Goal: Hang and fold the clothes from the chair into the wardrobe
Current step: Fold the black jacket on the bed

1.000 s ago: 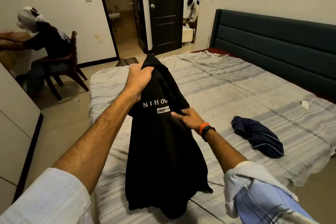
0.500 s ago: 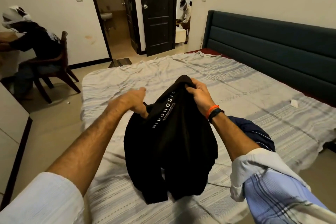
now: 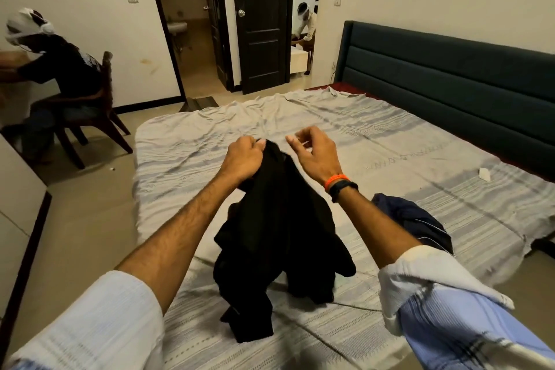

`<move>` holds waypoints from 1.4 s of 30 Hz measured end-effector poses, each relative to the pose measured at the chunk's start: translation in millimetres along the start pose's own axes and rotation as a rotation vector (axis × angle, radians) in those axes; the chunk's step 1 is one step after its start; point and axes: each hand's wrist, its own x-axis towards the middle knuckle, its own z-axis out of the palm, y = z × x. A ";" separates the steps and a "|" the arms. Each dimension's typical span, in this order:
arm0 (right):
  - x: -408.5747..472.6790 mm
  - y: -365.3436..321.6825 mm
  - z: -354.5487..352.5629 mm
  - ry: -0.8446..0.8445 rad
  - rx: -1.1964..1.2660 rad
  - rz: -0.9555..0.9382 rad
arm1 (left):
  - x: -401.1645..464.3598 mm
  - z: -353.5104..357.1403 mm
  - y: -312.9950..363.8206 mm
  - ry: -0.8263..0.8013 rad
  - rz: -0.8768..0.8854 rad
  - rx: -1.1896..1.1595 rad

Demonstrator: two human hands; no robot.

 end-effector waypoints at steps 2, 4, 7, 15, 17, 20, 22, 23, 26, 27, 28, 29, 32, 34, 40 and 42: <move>-18.0 -6.1 -0.3 -0.137 0.133 0.006 | 2.5 2.5 9.4 0.029 -0.165 -0.370; -36.9 -11.3 -3.0 -0.419 0.197 0.079 | 7.1 -0.2 16.2 0.019 -0.328 -0.779; -45.6 0.1 3.7 -0.639 0.054 0.140 | 16.5 -6.8 18.7 0.002 -0.414 -1.131; -20.9 8.5 11.4 -0.211 0.307 0.162 | -8.7 -18.5 -2.7 -0.324 -0.289 -0.665; -13.1 3.0 7.5 -0.193 0.449 0.181 | -22.2 -15.6 -18.5 -0.423 -0.232 -0.546; -2.1 -11.3 -2.3 -0.170 0.623 0.202 | -35.8 -1.7 -46.7 -0.513 -0.118 -0.381; 3.1 -20.4 -7.3 -0.154 0.662 0.215 | -40.8 11.9 -56.9 -0.462 -0.077 -0.180; 5.3 -22.8 -8.4 -0.156 0.661 0.213 | -41.4 16.7 -58.5 -0.386 -0.059 -0.101; 11.6 -17.3 -8.6 -0.154 0.613 0.248 | -39.6 23.3 -55.6 -0.166 0.114 0.036; 14.8 -12.9 -10.3 -0.136 0.566 0.267 | -38.1 22.3 -52.1 -0.110 0.153 0.065; 17.9 -8.5 -12.7 -0.116 0.484 0.282 | -36.5 19.4 -48.0 -0.068 0.172 0.083; 20.6 -2.6 -15.4 -0.105 0.356 0.294 | -33.9 15.8 -43.9 -0.026 0.173 0.094; 16.1 16.0 -21.2 -0.116 -0.028 0.259 | -17.0 5.8 -33.1 0.065 0.089 -0.002; 4.0 26.5 -19.7 -0.081 -0.102 0.100 | -5.7 -0.1 -25.2 0.078 0.006 -0.181; -15.9 31.4 -15.6 -0.480 0.334 -0.097 | 9.4 -5.9 6.1 0.031 -0.224 -0.632; -19.1 29.7 -11.7 -0.519 0.400 -0.098 | 13.8 -8.0 9.5 0.014 -0.245 -0.667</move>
